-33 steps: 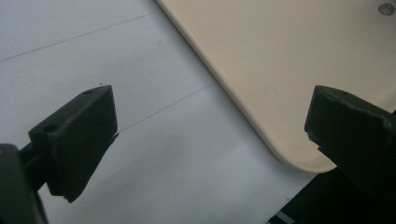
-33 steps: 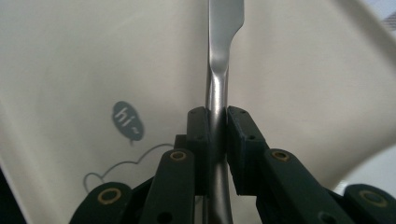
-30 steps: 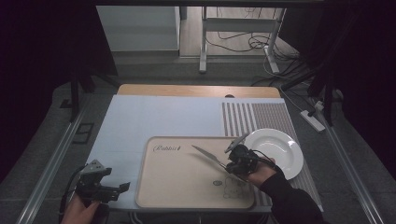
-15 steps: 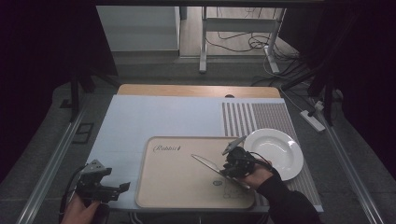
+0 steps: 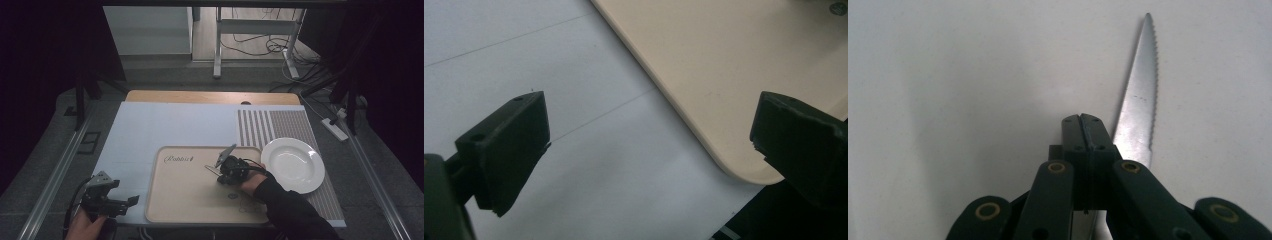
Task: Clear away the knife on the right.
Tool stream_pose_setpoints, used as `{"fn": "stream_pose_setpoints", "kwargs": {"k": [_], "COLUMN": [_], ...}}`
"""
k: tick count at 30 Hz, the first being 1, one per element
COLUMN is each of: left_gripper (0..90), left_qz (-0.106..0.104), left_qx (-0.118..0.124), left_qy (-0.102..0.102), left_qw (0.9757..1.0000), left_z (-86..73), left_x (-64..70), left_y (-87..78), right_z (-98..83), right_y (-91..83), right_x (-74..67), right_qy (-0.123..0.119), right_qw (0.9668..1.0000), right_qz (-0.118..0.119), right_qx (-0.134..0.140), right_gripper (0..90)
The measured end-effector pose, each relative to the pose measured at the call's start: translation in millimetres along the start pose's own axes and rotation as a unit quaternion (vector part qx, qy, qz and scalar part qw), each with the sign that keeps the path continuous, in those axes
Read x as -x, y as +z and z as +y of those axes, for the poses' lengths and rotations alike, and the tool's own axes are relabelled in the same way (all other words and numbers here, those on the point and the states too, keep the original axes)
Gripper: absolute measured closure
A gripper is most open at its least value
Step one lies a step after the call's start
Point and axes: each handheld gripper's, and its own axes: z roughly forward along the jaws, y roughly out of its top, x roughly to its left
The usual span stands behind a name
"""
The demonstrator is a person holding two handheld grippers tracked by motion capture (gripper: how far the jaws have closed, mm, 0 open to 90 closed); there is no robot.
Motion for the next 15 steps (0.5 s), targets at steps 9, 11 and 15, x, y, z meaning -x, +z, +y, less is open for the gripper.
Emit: {"fn": "stream_pose_setpoints", "kwargs": {"k": [9,11,15], "left_gripper": [3.7,3.7,3.7], "left_qz": [0.002,0.003,0.003], "left_qx": [-0.002,-0.003,-0.003], "left_qy": [0.002,0.003,0.003], "left_qw": [1.0,1.0,1.0], "left_z": [0.4,0.4,0.4], "left_x": [0.7,0.8,1.0], "left_y": [0.4,0.4,0.4], "right_z": [-13.2,-15.1,-19.6], "right_y": [-7.3,-8.4,-11.7], "right_x": [19.0,22.4,27.3], "right_qy": [0.03,0.036,0.048], "right_qw": [0.9989,0.9985,0.9973], "right_qz": [-0.034,-0.041,-0.055], "right_qx": [0.009,0.01,0.006], "right_gripper": [90.0,90.0,90.0]}}
